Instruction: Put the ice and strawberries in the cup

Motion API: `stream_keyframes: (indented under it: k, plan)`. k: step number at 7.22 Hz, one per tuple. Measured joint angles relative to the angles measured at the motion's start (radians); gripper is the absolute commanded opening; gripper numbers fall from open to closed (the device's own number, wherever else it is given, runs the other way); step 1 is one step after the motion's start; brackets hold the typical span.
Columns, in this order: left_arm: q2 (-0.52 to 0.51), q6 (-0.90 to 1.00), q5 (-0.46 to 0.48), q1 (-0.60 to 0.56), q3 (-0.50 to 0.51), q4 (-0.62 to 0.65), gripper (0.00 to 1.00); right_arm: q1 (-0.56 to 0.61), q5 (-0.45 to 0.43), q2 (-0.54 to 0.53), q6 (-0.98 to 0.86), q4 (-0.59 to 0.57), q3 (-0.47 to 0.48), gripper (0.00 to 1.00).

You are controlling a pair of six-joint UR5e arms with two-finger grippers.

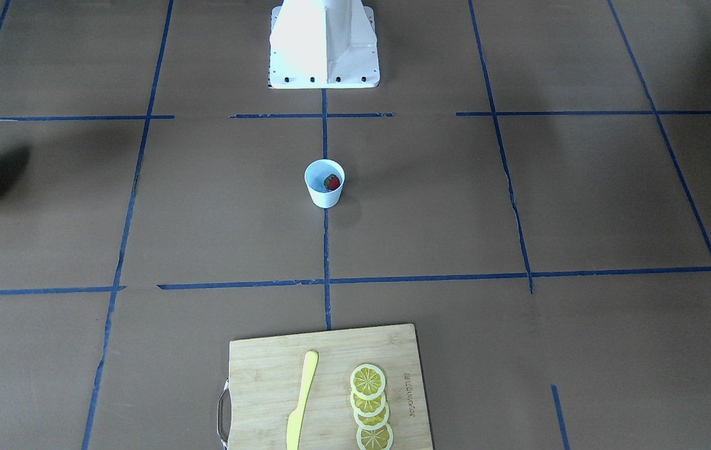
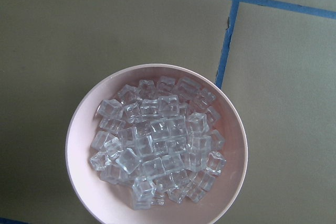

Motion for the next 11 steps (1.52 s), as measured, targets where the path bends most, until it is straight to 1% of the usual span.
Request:
stream_keyframes:
  k: [5, 11]
  plan:
    - [-0.060, 0.005, 0.004, 0.000, 0.076, -0.004, 1.00, 0.004, -0.011, 0.009, -0.007, 0.004, -0.018, 1.00]
    - [-0.065, 0.007, 0.012, -0.001, 0.089, -0.001, 1.00, 0.009, -0.012, 0.013, -0.024, 0.005, -0.020, 1.00]
